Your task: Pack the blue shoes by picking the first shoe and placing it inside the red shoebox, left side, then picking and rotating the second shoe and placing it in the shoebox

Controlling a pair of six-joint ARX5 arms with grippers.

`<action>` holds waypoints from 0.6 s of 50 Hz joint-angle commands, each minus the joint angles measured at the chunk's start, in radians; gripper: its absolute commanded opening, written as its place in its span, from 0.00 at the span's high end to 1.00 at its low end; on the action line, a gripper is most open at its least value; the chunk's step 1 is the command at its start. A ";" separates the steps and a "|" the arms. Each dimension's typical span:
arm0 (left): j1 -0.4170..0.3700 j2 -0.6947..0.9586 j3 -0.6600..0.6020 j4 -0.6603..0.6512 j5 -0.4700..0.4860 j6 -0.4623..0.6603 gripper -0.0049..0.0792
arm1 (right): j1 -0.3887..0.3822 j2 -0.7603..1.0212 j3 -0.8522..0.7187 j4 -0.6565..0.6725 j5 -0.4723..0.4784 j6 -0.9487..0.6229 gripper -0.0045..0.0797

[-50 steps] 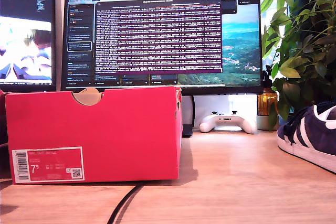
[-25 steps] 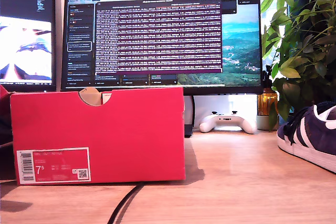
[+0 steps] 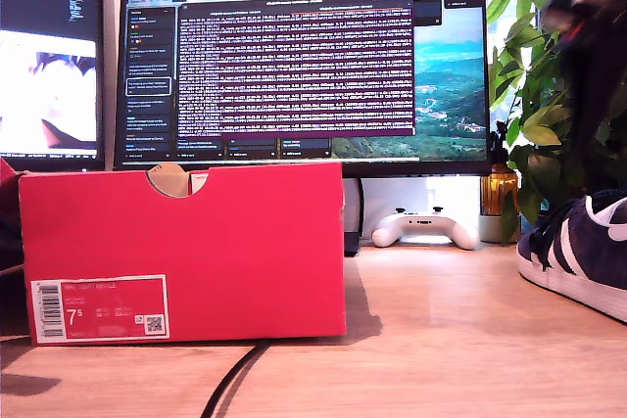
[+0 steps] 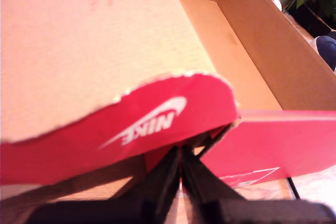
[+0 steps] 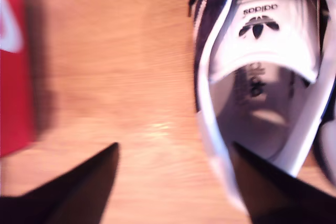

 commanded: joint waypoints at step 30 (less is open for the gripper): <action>-0.005 0.003 -0.024 0.002 0.002 0.011 0.97 | 0.016 0.255 0.018 0.091 0.090 -0.079 0.73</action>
